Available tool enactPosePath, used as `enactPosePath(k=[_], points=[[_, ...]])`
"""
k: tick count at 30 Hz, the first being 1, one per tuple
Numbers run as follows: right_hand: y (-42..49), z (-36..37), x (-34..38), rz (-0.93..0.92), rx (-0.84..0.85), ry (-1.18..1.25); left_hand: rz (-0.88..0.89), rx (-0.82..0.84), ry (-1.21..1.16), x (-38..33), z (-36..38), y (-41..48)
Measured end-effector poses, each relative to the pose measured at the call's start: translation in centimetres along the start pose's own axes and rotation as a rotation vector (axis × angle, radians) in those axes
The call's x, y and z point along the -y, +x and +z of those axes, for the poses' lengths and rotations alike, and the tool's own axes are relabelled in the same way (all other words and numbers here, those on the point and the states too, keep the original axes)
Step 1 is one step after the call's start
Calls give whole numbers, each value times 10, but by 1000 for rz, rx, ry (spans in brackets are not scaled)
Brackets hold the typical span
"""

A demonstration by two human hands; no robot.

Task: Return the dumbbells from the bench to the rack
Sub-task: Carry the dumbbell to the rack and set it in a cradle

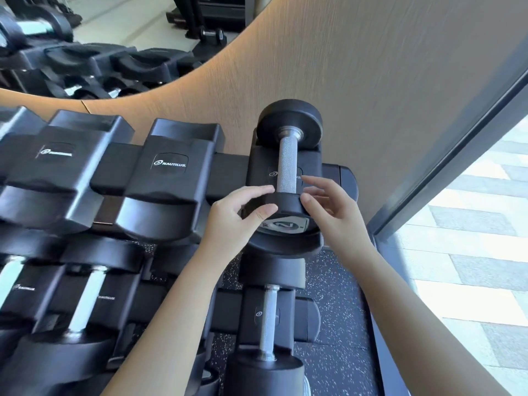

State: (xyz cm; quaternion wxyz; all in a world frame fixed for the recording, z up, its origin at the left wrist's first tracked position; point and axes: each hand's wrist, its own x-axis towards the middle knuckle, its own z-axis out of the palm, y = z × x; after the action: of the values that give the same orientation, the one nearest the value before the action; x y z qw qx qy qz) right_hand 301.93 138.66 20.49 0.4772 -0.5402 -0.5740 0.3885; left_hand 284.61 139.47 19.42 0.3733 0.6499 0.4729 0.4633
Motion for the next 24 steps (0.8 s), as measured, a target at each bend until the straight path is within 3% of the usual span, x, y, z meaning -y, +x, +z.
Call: enactPosePath(k=[6,13,17,24], points=[[-18,-4,-4,-74,77,-204,9,-26,72,2,4,-11],[-16,-5,-5,-83,10,-288,-51,-119,4,9,11,-18],[-20,-4,-11,-78,-39,-184,-18,-139,87,1,12,-12],[-25,12,-34,28,-49,204,235,-47,432,-25,-5,4]])
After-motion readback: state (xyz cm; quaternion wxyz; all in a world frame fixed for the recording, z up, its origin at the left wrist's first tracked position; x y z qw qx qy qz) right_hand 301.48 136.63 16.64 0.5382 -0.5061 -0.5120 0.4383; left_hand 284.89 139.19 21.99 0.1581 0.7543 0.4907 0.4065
